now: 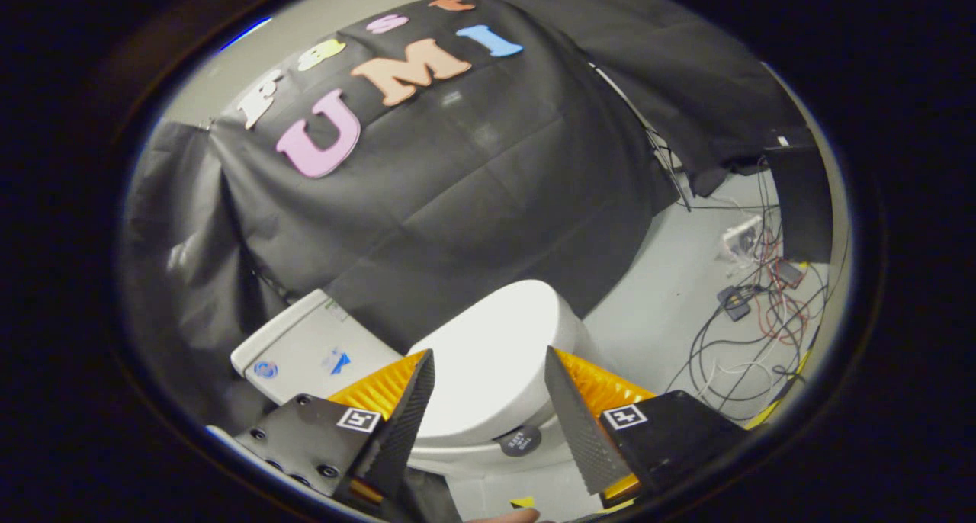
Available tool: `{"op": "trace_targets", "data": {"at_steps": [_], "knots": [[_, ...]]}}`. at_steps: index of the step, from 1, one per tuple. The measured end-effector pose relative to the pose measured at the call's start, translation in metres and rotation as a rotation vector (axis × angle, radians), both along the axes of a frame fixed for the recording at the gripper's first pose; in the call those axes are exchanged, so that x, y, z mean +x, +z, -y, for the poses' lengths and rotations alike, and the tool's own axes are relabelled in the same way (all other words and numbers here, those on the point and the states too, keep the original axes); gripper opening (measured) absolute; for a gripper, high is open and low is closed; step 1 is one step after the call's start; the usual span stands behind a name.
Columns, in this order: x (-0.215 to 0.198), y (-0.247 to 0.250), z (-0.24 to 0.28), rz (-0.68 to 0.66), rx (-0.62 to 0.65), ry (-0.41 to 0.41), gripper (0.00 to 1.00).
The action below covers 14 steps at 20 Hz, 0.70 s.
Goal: Open the toilet lid.
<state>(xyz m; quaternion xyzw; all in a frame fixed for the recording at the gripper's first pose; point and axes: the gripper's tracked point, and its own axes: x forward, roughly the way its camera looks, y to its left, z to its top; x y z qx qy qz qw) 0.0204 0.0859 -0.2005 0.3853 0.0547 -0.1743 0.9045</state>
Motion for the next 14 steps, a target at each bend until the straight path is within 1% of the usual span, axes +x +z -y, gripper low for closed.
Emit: {"op": "trace_targets", "data": {"at_steps": [2, 7, 10, 12, 14], "knots": [[0.003, -0.02, 0.001, -0.003, 0.085, -0.007, 0.9], [0.007, -0.056, 0.0, -0.025, 0.224, -0.005, 0.9], [-0.005, -0.082, 0.006, -0.09, 0.289, -0.036, 0.9], [-0.007, -0.083, 0.012, -0.054, 0.353, -0.069, 0.9], [-0.008, -0.088, 0.01, -0.022, 0.411, -0.084, 0.9]]}}
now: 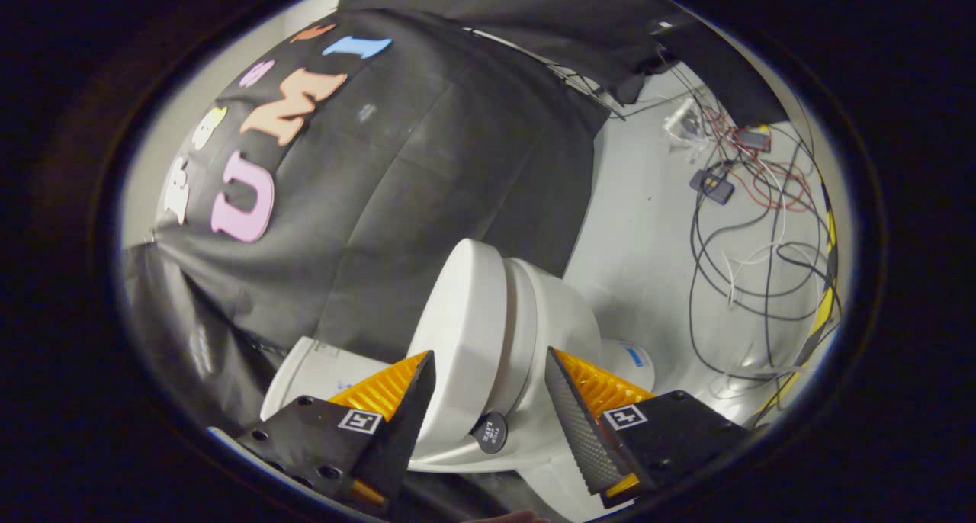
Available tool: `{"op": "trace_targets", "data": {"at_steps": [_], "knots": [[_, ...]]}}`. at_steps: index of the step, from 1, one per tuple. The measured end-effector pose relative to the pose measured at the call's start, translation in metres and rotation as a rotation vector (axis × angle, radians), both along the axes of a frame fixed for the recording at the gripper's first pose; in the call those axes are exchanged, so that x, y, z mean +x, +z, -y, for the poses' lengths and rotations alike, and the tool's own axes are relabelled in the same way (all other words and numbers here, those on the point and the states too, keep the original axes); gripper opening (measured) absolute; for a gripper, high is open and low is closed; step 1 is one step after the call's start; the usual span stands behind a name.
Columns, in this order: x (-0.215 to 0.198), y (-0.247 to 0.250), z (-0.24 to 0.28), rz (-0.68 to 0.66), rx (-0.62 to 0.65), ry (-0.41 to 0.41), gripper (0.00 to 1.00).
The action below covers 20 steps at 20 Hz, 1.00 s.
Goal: Open the toilet lid.
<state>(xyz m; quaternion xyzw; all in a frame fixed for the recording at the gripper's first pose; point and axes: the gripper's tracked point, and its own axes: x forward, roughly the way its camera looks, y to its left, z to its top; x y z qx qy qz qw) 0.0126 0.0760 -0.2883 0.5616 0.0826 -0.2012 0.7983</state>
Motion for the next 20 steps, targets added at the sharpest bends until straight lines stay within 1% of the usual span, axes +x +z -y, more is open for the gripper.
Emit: {"op": "trace_targets", "data": {"at_steps": [5, 7, 9, 10, 12, 14, 15, 17, 19, 20], "knots": [[0.007, -0.025, -0.016, -0.037, 0.08, 0.039, 0.9], [0.006, -0.027, -0.023, -0.037, 0.11, 0.055, 0.9], [0.006, -0.029, -0.024, -0.046, 0.125, 0.059, 0.8], [0.004, -0.039, -0.024, -0.07, 0.141, 0.056, 0.75], [0.005, -0.046, -0.038, -0.096, 0.164, 0.114, 0.66], [0.009, -0.047, -0.054, -0.101, 0.185, 0.178, 0.66], [0.01, -0.049, -0.06, -0.103, 0.191, 0.198, 0.58], [0.006, -0.055, -0.049, -0.119, 0.203, 0.156, 0.43], [0.017, -0.046, -0.056, -0.084, 0.252, 0.174, 0.28], [0.019, -0.04, -0.067, -0.087, 0.268, 0.201, 0.21]]}}
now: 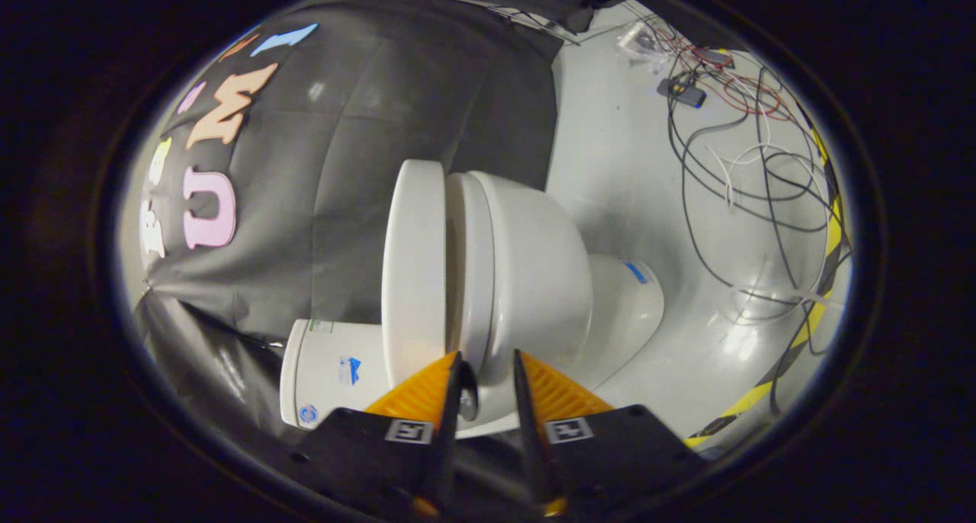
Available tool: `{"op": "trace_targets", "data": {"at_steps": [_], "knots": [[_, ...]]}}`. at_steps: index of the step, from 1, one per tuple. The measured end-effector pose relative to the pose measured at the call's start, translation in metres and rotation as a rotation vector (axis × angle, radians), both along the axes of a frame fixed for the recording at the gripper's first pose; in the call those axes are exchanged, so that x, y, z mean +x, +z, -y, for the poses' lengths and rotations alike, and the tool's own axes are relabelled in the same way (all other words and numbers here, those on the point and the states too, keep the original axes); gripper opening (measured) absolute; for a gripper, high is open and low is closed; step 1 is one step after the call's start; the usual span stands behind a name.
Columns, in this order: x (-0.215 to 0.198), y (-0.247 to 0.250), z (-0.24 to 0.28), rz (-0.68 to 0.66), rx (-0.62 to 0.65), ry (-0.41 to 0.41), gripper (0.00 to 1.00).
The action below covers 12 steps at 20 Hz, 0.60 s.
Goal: Open the toilet lid.
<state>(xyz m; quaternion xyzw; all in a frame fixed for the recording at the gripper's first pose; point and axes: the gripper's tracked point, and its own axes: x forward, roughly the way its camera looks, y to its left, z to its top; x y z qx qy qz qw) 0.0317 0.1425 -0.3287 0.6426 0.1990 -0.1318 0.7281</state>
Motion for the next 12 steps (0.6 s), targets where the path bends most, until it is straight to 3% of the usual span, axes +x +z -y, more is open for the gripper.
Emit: {"op": "trace_targets", "data": {"at_steps": [1, 12], "knots": [[-0.004, -0.001, 0.001, -0.018, -0.015, 0.001, 0.13], [-0.005, 0.003, -0.013, -0.113, -0.078, 0.044, 0.12]]}}
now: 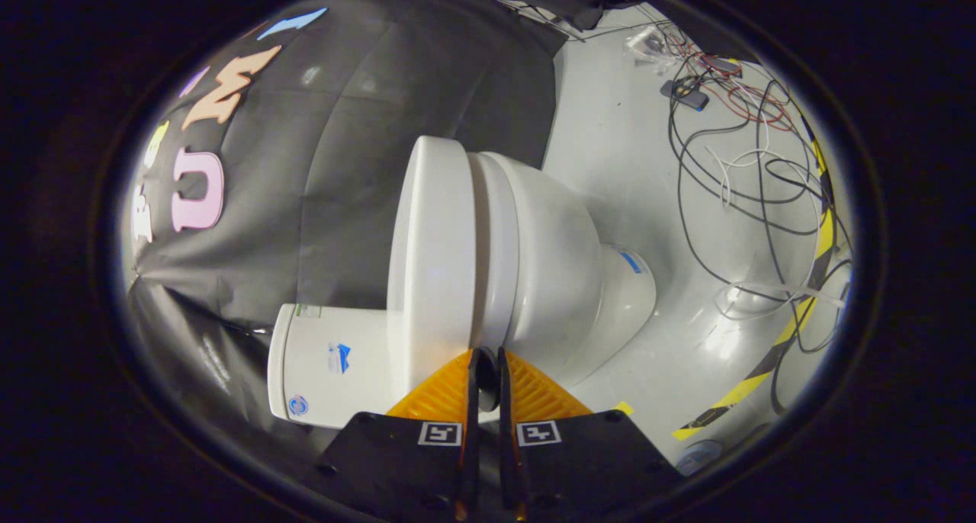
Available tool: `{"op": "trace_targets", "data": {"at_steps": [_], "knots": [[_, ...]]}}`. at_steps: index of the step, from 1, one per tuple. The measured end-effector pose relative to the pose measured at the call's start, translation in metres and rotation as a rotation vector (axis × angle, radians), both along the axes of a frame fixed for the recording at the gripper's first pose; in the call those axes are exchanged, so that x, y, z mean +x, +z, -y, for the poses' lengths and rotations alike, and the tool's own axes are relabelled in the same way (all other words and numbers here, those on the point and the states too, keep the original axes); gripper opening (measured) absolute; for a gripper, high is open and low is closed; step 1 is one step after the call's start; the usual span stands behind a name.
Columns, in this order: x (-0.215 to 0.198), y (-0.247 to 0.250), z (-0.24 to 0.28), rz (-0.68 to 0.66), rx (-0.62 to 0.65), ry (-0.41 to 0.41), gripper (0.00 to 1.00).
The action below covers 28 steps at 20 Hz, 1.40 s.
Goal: Open the toilet lid.
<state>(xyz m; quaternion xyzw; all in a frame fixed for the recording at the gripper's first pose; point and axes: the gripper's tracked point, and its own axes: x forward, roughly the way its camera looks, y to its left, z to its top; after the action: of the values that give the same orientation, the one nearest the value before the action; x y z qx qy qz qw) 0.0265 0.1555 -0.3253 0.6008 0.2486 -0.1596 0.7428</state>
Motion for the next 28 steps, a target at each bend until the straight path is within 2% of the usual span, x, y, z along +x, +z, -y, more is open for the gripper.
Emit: {"op": "trace_targets", "data": {"at_steps": [2, 3, 6, 11, 12, 14, 18, 28], "knots": [[-0.005, -0.001, -0.004, -0.015, -0.018, 0.045, 0.16], [-0.003, -0.002, -0.002, -0.018, -0.014, 0.034, 0.2], [-0.002, -0.002, -0.003, -0.044, -0.001, 0.021, 0.2], [-0.007, 0.004, 0.003, -0.174, -0.165, 0.051, 0.2], [-0.003, 0.011, 0.005, -0.169, -0.17, 0.024, 0.2], [0.003, 0.012, 0.003, -0.148, -0.131, -0.019, 0.01], [0.003, 0.029, 0.003, -0.128, -0.157, -0.024, 0.01], [0.013, 0.087, -0.005, -0.099, -0.339, -0.01, 0.01]]}}
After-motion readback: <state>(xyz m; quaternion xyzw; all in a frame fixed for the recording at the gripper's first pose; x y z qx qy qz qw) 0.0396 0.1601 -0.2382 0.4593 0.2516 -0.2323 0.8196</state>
